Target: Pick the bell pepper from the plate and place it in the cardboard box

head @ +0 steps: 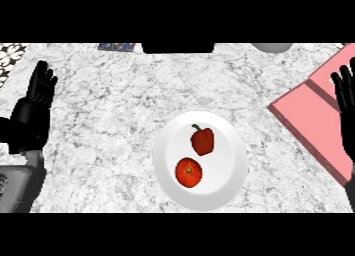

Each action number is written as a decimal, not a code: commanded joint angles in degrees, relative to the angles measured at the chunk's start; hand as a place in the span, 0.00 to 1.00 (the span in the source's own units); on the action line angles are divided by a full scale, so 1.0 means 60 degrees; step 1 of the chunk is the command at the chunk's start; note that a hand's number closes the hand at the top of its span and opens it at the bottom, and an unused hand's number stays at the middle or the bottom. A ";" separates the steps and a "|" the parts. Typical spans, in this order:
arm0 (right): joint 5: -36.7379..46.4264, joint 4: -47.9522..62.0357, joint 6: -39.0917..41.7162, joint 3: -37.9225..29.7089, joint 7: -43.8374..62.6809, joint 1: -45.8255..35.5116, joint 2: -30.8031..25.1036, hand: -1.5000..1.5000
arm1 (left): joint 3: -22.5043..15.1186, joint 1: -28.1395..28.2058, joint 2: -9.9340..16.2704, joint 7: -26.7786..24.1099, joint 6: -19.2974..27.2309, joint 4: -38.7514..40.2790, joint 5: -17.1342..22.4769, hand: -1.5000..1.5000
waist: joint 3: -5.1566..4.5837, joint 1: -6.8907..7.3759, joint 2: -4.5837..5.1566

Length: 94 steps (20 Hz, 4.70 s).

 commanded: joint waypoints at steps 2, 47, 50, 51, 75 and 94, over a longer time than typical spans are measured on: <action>0.0327 0.0032 0.0473 0.0912 0.0635 -0.0353 0.0134 0.00 | 0.0071 0.0553 0.0025 0.0595 -0.0454 -0.0657 0.0458 0.50 | -0.0085 0.0205 0.0220; 0.6078 0.0651 0.6536 0.5509 1.1073 -0.5253 0.1591 0.00 | 0.0729 0.1726 -0.0001 0.2979 -0.2005 -0.1739 0.2007 0.50 | -0.0087 0.0084 0.0236; 0.6125 0.0487 0.6885 0.5119 1.0949 -0.5001 0.1408 0.00 | 0.0935 0.1971 -0.0085 0.2382 -0.2475 -0.1128 0.2032 0.50 | -0.0089 0.0060 0.0236; 0.6398 0.0660 0.6662 0.5533 1.1183 -0.4945 0.1784 0.00 | 0.0631 0.2059 -0.0289 0.2337 -0.2154 -0.1432 0.1638 0.50 | -0.0088 0.0076 0.0233; 0.9392 0.1573 0.7883 0.4580 0.9664 -0.4243 0.3560 0.00 | 0.1138 0.1797 -0.0945 0.2707 -0.2651 -0.1374 0.1202 0.50 | -0.0086 0.0074 0.0241; 1.0928 0.3139 0.7565 0.4363 0.8590 -0.3782 0.4138 0.00 | 0.1499 0.2758 -0.1315 0.2189 -0.3216 -0.1883 0.0918 0.50 | -0.0086 0.0126 0.0240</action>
